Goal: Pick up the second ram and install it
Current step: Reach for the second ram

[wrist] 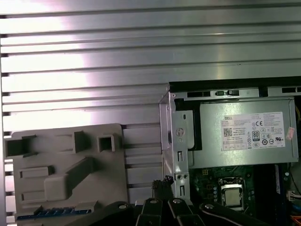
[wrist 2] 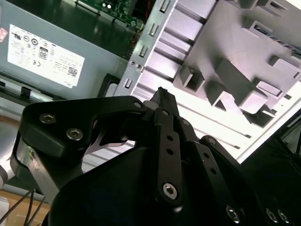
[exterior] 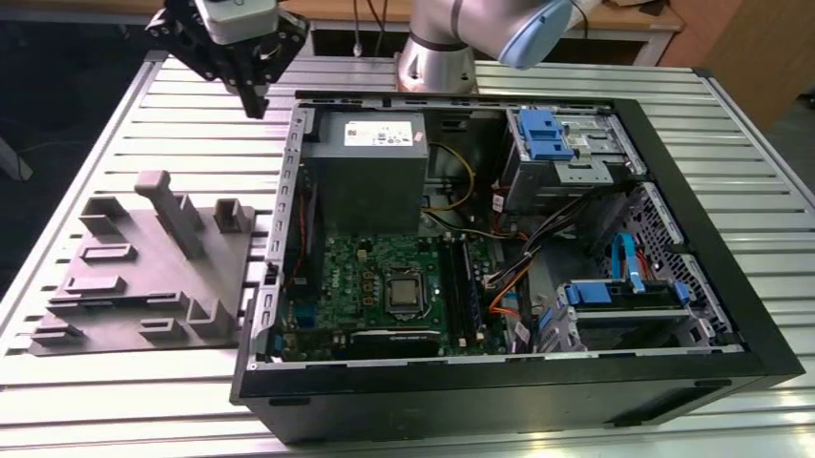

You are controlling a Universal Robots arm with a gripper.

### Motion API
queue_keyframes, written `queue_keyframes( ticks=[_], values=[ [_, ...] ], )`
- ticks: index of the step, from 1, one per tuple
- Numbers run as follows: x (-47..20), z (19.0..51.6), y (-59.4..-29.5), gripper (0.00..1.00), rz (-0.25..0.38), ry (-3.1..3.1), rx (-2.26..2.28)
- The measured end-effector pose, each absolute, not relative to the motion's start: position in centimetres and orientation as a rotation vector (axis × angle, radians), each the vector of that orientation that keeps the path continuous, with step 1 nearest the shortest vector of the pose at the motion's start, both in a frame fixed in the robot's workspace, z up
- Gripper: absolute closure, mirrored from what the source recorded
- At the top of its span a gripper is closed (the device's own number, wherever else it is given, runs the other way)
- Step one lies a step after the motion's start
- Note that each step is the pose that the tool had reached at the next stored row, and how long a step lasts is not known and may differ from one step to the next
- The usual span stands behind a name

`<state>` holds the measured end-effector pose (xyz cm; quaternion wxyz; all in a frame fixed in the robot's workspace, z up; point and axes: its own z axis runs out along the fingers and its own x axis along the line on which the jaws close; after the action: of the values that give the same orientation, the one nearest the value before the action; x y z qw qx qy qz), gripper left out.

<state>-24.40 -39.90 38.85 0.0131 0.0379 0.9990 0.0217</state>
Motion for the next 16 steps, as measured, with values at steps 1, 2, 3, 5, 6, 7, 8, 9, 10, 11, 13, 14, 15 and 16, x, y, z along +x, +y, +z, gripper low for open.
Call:
queue_keyframes(
  ticks=[1, 2, 3, 5, 6, 7, 8, 9, 10, 11, 13, 14, 15, 16],
  values=[
    [-24.7, 38.8, -39.9, 0.9, 0.068, 3.113, 0.118],
    [-25.0, 38.8, -39.9, 0.9, 0.068, 3.112, 0.118],
    [-25.3, 38.8, -39.9, 0.9, 0.068, 3.113, 0.118],
    [-25.9, 38.8, -39.9, 0.9, 0.068, 3.112, 0.118],
    [-26.2, 38.8, -39.9, 0.9, 0.068, 3.112, 0.118],
    [-26.4, 38.7, -39.9, 0.9, 0.068, 3.112, 0.118],
    [-26.7, 38.7, -39.9, 0.9, 0.068, 3.112, 0.118],
    [-27.0, 38.7, -39.9, 0.9, 0.068, 3.112, 0.118],
    [-27.3, 38.7, -39.9, 0.9, 0.068, 3.112, 0.118],
    [-27.6, 38.7, -39.9, 0.9, 0.068, 3.113, 0.118],
    [-28.2, 38.6, -39.9, 0.9, 0.068, 3.112, 0.118],
    [-28.5, 38.6, -39.9, 0.9, 0.068, 3.112, 0.118],
    [-28.8, 38.6, -39.9, 0.9, 0.068, 3.112, 0.118],
    [-29.1, 38.6, -39.9, 0.9, 0.068, 3.112, 0.118]
  ],
)
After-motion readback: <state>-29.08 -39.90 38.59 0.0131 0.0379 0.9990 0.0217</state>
